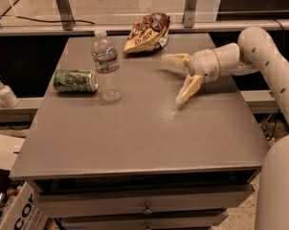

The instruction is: Move water bottle near green can

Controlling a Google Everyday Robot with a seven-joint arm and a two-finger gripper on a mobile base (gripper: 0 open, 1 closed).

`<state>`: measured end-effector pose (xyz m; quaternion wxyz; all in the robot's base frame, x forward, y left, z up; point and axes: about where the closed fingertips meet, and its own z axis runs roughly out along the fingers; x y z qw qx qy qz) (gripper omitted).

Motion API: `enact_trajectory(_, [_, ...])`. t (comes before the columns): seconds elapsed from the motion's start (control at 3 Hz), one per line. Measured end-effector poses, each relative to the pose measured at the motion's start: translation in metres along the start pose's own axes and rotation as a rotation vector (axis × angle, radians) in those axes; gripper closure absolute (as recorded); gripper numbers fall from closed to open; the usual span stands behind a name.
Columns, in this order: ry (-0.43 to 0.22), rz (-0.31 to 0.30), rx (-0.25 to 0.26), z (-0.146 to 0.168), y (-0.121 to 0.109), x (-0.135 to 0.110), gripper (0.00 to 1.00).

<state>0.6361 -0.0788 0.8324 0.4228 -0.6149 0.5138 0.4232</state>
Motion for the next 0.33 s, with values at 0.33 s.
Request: enact_trajectory(0.33, [-0.006, -0.019, 0.005, -0.0074, -0.0057, -0.0014, 0.00])
